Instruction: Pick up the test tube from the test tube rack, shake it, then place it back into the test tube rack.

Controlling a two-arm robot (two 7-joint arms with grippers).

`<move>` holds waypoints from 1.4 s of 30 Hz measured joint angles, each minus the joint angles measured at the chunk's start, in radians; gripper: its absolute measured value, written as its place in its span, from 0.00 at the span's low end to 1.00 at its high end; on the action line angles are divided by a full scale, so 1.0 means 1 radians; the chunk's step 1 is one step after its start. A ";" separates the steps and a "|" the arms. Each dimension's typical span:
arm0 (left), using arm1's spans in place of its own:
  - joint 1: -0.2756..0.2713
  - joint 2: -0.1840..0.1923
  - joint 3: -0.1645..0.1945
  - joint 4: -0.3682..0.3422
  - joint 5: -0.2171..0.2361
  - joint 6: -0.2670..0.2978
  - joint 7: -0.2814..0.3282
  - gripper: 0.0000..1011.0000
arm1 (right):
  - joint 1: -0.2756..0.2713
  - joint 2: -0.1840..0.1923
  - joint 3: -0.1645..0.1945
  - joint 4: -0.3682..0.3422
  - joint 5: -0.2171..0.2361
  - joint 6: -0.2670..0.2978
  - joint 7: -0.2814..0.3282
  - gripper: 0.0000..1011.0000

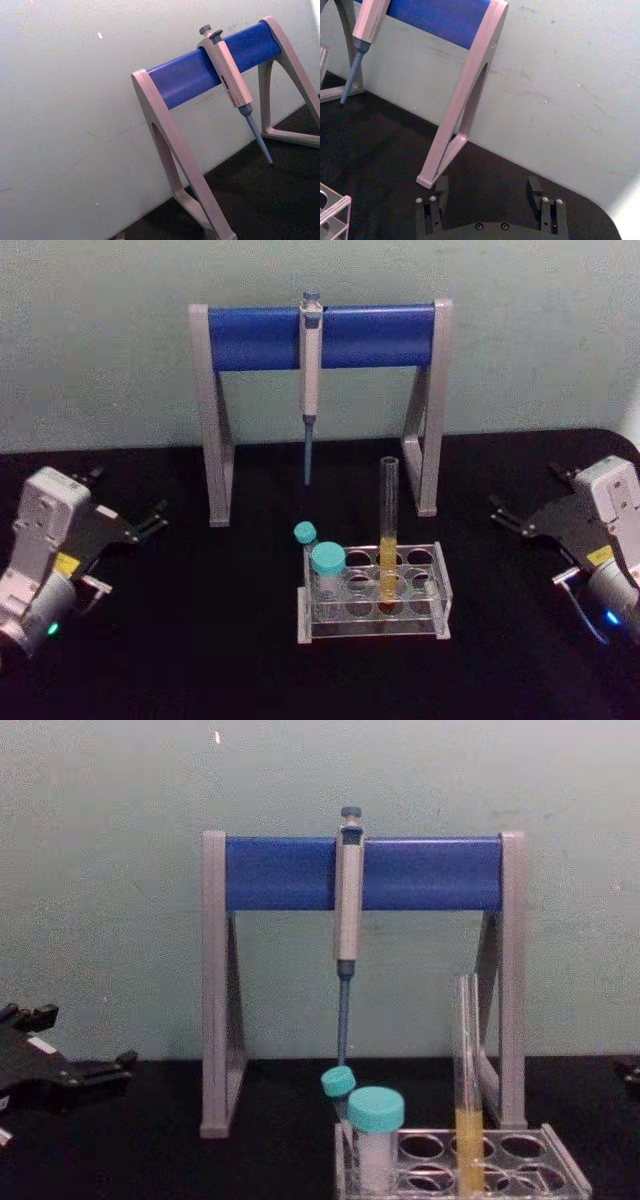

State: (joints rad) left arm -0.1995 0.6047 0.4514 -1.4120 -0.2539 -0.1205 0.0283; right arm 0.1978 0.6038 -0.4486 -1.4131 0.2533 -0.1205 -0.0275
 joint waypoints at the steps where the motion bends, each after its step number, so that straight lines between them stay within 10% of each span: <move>1: 0.000 0.000 0.000 0.000 0.000 0.000 0.000 1.00 | -0.002 0.000 0.002 -0.002 -0.001 0.000 0.001 0.99; 12: 0.000 0.000 0.000 0.000 0.000 0.000 0.000 1.00 | -0.066 0.015 0.044 -0.087 0.027 0.034 0.046 0.99; 27: 0.000 0.000 0.000 0.000 0.000 0.000 0.000 1.00 | -0.172 0.049 0.122 -0.229 0.245 0.103 0.267 0.99; 42: 0.000 0.000 0.000 0.000 0.000 0.000 0.000 1.00 | -0.059 -0.003 0.094 -0.137 0.377 0.218 0.513 0.99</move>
State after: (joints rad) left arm -0.1995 0.6047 0.4514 -1.4120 -0.2539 -0.1205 0.0282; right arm 0.1392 0.6009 -0.3549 -1.5503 0.6304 0.0971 0.4859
